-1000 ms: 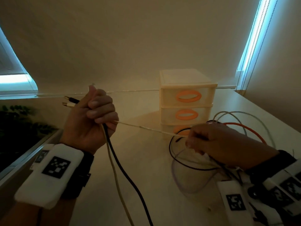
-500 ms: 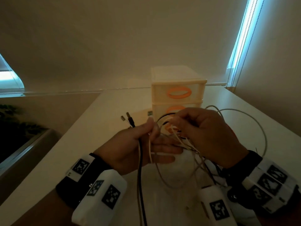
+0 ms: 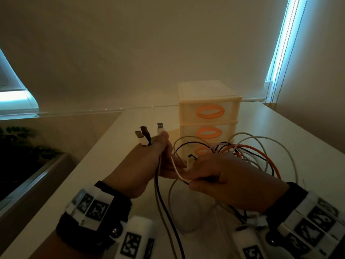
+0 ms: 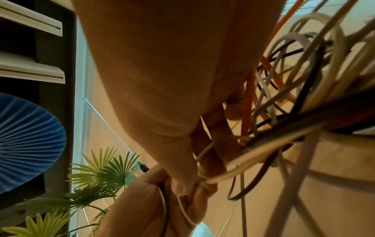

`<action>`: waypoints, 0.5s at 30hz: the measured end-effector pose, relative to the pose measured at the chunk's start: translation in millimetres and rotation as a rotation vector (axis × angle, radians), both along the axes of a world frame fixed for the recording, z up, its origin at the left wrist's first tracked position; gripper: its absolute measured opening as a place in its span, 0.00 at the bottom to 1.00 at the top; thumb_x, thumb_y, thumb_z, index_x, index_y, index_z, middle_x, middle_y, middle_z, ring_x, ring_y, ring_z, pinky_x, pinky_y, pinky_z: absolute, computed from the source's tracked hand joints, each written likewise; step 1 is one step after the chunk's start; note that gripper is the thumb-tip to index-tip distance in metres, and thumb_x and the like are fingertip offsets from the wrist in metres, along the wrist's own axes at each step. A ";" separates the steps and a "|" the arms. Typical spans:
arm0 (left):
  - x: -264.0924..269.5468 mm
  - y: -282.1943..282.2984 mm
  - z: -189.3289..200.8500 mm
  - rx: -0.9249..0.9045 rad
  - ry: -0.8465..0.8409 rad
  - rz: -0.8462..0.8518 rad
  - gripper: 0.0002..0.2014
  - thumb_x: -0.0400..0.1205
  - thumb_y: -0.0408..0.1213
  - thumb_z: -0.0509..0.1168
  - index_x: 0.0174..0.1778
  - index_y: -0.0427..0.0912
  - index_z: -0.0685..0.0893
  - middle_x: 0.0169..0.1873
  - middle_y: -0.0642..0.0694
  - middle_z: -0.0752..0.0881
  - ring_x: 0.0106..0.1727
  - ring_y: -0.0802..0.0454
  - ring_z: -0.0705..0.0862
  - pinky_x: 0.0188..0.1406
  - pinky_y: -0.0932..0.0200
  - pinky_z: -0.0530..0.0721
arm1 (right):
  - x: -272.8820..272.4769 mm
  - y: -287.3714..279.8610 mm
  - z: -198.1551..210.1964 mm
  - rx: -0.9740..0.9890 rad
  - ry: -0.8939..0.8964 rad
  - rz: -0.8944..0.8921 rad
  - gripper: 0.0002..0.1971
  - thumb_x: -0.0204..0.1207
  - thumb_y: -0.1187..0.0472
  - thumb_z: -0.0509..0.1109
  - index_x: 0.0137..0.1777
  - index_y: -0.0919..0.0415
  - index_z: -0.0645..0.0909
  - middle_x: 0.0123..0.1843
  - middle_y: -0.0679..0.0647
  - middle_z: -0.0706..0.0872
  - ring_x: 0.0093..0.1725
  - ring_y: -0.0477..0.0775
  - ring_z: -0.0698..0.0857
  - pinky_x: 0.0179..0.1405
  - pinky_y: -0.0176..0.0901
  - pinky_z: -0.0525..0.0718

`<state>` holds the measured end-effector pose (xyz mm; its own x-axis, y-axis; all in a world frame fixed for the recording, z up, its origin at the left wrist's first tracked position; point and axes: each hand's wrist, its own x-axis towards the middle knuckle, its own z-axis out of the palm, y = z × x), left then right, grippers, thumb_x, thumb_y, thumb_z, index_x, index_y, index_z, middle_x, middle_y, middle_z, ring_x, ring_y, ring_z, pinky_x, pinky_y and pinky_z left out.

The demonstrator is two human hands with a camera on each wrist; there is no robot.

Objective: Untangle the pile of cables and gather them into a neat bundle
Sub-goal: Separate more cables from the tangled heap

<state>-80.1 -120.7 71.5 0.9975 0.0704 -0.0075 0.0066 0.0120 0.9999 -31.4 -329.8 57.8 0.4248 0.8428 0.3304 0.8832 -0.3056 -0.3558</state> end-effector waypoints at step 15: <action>1.8 -9.0 -1.6 -0.546 -0.050 -0.198 0.29 0.91 0.54 0.49 0.59 0.34 0.88 0.59 0.29 0.89 0.62 0.35 0.89 0.67 0.37 0.84 | -7.7 11.5 -3.0 0.106 0.094 -0.023 0.07 0.86 0.56 0.69 0.54 0.42 0.87 0.45 0.37 0.89 0.45 0.41 0.88 0.44 0.32 0.83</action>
<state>-78.2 -129.6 69.9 0.9914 -0.1179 0.0571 0.0141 0.5290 0.8485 -39.0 -318.3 54.7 0.4770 0.7950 0.3747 0.8376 -0.2821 -0.4678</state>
